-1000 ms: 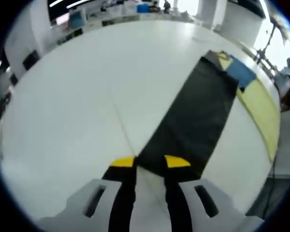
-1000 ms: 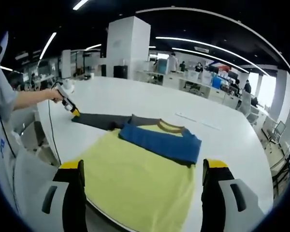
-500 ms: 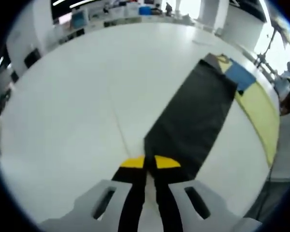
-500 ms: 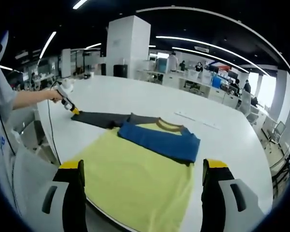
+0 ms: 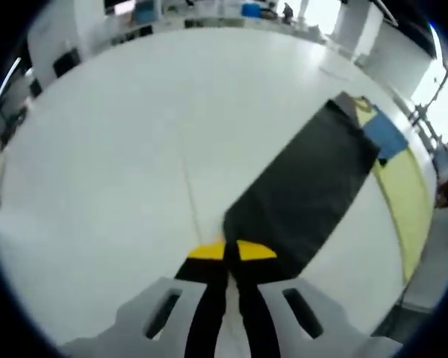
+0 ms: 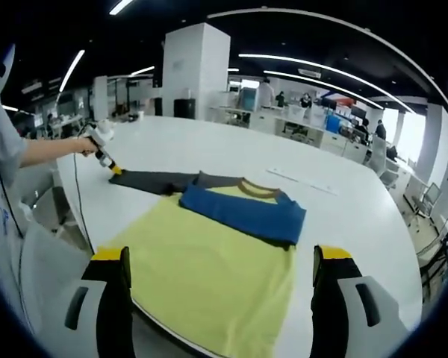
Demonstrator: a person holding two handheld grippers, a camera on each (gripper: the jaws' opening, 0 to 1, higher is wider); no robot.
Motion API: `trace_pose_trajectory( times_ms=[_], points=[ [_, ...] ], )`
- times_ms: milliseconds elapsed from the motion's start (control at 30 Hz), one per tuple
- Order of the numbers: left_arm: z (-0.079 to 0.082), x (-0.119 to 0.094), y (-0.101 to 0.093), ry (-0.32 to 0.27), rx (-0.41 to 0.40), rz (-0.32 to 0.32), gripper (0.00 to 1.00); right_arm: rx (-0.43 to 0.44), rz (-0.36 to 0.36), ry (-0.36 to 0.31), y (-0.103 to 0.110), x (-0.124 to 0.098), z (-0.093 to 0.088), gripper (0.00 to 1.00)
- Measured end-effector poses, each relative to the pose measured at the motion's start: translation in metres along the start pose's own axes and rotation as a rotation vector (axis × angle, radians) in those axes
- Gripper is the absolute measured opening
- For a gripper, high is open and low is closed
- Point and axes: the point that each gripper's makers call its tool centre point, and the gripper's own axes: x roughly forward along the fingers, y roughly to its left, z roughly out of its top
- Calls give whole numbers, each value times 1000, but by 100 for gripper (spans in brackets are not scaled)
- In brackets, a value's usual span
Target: Fold the garment on the visible template until the final outline fits inside the template.
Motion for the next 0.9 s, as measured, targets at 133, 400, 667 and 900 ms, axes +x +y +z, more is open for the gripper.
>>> trace_pose_trajectory(
  times_ms=[133, 400, 667, 900],
  points=[
    [12, -14, 2, -60, 13, 29, 0, -31, 25, 25, 3, 3, -4, 100],
    [26, -34, 3, -112, -9, 42, 0, -51, 72, 14, 13, 11, 0, 100],
    [49, -46, 17, -159, 24, 90, 0, -58, 71, 4, 8, 3, 1, 100],
    [62, -54, 17, -182, 42, 101, 0, -52, 73, 17, 7, -4, -7, 100]
  ],
)
